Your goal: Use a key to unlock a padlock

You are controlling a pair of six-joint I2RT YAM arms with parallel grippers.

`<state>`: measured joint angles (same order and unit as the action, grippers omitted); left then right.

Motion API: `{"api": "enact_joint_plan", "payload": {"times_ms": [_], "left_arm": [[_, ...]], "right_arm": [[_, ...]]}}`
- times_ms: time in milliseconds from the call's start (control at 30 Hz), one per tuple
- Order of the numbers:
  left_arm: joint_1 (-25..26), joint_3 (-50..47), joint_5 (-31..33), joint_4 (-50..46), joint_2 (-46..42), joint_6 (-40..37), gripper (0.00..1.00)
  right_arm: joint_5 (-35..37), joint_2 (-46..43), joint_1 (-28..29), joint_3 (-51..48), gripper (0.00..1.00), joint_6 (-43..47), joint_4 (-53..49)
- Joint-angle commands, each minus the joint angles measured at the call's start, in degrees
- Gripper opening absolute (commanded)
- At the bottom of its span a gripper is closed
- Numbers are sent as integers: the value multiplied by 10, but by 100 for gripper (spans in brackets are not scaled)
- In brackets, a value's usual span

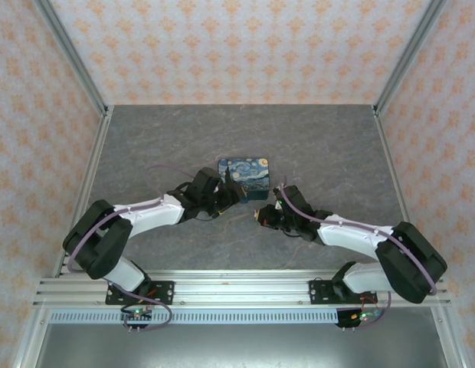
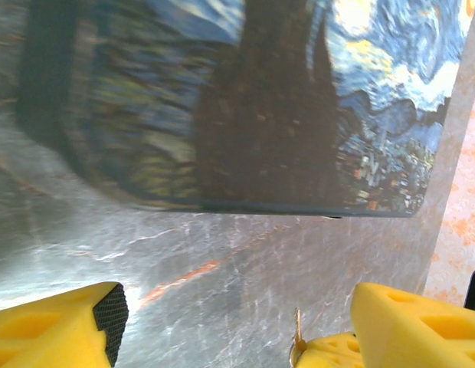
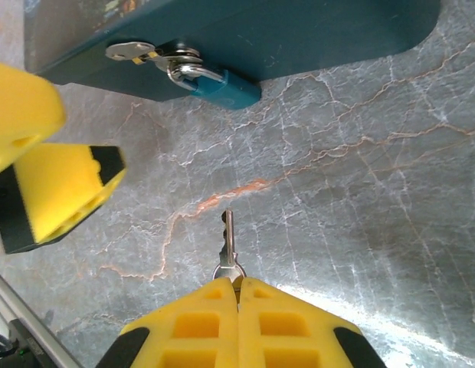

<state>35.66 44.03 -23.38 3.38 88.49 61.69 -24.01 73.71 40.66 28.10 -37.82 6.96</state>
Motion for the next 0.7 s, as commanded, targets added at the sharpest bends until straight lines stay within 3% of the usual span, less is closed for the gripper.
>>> {"api": "enact_joint_plan", "payload": {"times_ms": [0, 667], "left_arm": [[13, 25, -19, 31, 20, 8, 74], [53, 56, -38, 87, 110, 41, 45]], "right_arm": [[-17, -16, -3, -3, 0, 18, 17], [-14, -15, -3, -7, 0, 7, 34]]}}
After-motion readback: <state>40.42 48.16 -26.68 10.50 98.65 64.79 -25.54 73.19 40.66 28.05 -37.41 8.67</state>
